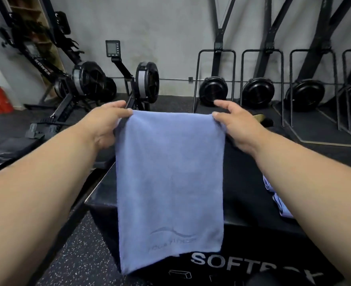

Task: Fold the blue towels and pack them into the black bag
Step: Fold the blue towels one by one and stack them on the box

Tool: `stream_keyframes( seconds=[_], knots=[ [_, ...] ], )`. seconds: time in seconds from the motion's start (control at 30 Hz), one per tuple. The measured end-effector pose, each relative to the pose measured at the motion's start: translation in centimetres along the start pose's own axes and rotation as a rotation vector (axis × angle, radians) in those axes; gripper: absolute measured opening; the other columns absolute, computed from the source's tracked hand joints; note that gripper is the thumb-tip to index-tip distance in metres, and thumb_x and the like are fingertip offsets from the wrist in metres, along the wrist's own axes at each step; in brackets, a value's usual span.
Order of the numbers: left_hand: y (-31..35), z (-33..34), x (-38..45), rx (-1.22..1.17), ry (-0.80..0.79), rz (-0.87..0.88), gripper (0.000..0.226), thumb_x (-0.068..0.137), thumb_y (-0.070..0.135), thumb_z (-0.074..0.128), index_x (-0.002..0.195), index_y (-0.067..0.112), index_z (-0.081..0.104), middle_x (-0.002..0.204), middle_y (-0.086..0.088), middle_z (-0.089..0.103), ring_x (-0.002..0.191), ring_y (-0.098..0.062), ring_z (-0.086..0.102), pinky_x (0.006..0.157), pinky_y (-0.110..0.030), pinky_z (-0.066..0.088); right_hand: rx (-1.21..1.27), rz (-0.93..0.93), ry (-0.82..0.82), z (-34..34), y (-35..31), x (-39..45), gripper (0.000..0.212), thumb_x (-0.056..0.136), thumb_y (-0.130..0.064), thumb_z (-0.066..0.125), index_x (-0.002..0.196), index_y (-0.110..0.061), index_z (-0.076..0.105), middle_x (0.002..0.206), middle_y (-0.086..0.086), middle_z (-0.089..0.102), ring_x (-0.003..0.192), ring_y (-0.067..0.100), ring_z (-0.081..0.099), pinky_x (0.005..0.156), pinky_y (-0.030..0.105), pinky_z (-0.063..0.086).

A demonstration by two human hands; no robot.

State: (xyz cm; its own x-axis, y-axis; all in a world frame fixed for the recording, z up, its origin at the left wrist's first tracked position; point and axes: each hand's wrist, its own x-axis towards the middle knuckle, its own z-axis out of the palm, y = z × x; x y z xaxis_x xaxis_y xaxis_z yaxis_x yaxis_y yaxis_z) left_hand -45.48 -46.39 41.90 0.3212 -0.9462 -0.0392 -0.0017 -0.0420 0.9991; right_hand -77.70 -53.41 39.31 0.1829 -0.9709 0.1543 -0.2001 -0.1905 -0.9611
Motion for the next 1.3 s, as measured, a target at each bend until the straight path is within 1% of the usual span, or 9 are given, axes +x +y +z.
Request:
stream_keyframes(
  seconds=[0.07, 0.17, 0.27, 0.37, 0.57, 0.77, 1.0, 1.2, 1.3],
  knots=[
    [-2.0, 0.7, 4.3, 0.092, -0.03, -0.041, 0.077, 0.095, 0.027, 0.074, 0.162, 0.028, 0.036, 0.139, 0.001, 0.066, 0.103, -0.014, 0.066, 0.084, -0.03, 0.051, -0.092, 0.117, -0.104, 1.1, 1.8, 3.6, 0.079, 0.094, -0.035, 0.071, 0.163, -0.036, 0.033, 0.155, -0.005, 0.053, 0.137, 0.017, 0.055, 0.11, 0.034, 0.041],
    [-8.1, 0.5, 6.5, 0.457, -0.134, -0.099, 0.099, 0.088, 0.031, 0.081, 0.167, 0.019, 0.023, 0.152, 0.005, 0.051, 0.132, -0.016, 0.053, 0.111, -0.029, 0.039, -0.267, 0.284, -0.267, 3.1, 7.1, 4.5, 0.092, 0.098, -0.03, 0.071, 0.168, -0.033, 0.012, 0.161, -0.006, 0.038, 0.146, 0.016, 0.042, 0.107, 0.024, 0.032],
    [-15.8, -0.7, 4.7, 0.656, -0.187, -0.167, 0.097, 0.087, 0.039, 0.08, 0.166, 0.025, 0.026, 0.14, 0.006, 0.065, 0.123, -0.011, 0.063, 0.107, -0.026, 0.042, -0.323, 0.349, -0.285, 4.4, 12.3, 0.7, 0.073, 0.094, -0.023, 0.074, 0.155, -0.035, 0.035, 0.129, -0.012, 0.062, 0.108, 0.004, 0.065, 0.085, 0.016, 0.05],
    [-21.5, -2.0, 0.0, 0.674, -0.057, -0.157, 0.087, 0.088, 0.042, 0.079, 0.161, 0.035, 0.032, 0.094, 0.007, 0.075, 0.08, -0.005, 0.069, 0.077, -0.028, 0.049, -0.455, 0.282, -0.144, 4.7, 16.3, -3.7, 0.069, 0.088, -0.025, 0.079, 0.149, -0.029, 0.047, 0.092, -0.017, 0.063, 0.074, -0.008, 0.064, 0.064, 0.01, 0.046],
    [-25.9, -0.4, -8.9, 0.558, 0.233, -0.129, 0.087, 0.083, 0.044, 0.084, 0.154, 0.036, 0.034, 0.116, 0.008, 0.057, 0.092, -0.007, 0.066, 0.075, -0.032, 0.053, -0.55, 0.243, -0.037, 4.5, 18.7, -8.9, 0.08, 0.081, -0.034, 0.08, 0.152, -0.04, 0.044, 0.106, -0.012, 0.054, 0.091, 0.005, 0.061, 0.073, 0.02, 0.045],
    [-26.2, 1.5, -10.2, 0.414, 0.124, -0.228, 0.092, 0.094, 0.02, 0.075, 0.163, 0.027, 0.016, 0.078, -0.008, 0.072, 0.065, -0.015, 0.069, 0.071, -0.034, 0.055, -0.501, 0.287, -0.082, 4.1, 18.3, -10.1, 0.065, 0.087, -0.018, 0.07, 0.145, -0.04, 0.049, 0.079, -0.007, 0.067, 0.071, 0.008, 0.066, 0.064, 0.024, 0.049],
    [-19.7, 0.9, -7.4, 0.257, 0.192, -0.051, 0.053, 0.093, 0.007, 0.067, 0.138, 0.033, 0.055, 0.063, 0.01, 0.059, 0.057, -0.006, 0.055, 0.062, -0.029, 0.045, -0.166, 0.223, -0.071, 2.5, 16.6, -7.1, 0.052, 0.088, 0.001, 0.067, 0.132, -0.027, 0.062, 0.068, -0.002, 0.053, 0.059, 0.011, 0.048, 0.054, 0.026, 0.041],
    [-11.2, 0.9, 4.3, 0.099, 0.209, 0.073, 0.067, 0.078, 0.023, 0.077, 0.14, 0.026, 0.054, 0.122, -0.006, 0.071, 0.095, -0.018, 0.072, 0.073, -0.032, 0.061, -0.099, 0.035, 0.094, 1.9, 11.5, 5.3, 0.047, 0.089, 0.009, 0.06, 0.128, -0.017, 0.064, 0.069, -0.007, 0.058, 0.06, 0.007, 0.049, 0.06, 0.022, 0.041],
    [-8.5, 1.1, 7.6, -0.063, 0.299, 0.245, 0.05, 0.096, 0.009, 0.066, 0.14, 0.024, 0.049, 0.097, -0.003, 0.068, 0.074, -0.011, 0.062, 0.06, -0.022, 0.052, -0.098, -0.104, 0.203, 1.5, 9.1, 10.4, 0.044, 0.086, 0.004, 0.061, 0.112, -0.031, 0.067, 0.082, -0.001, 0.054, 0.069, 0.013, 0.049, 0.06, 0.025, 0.043]
  ],
)
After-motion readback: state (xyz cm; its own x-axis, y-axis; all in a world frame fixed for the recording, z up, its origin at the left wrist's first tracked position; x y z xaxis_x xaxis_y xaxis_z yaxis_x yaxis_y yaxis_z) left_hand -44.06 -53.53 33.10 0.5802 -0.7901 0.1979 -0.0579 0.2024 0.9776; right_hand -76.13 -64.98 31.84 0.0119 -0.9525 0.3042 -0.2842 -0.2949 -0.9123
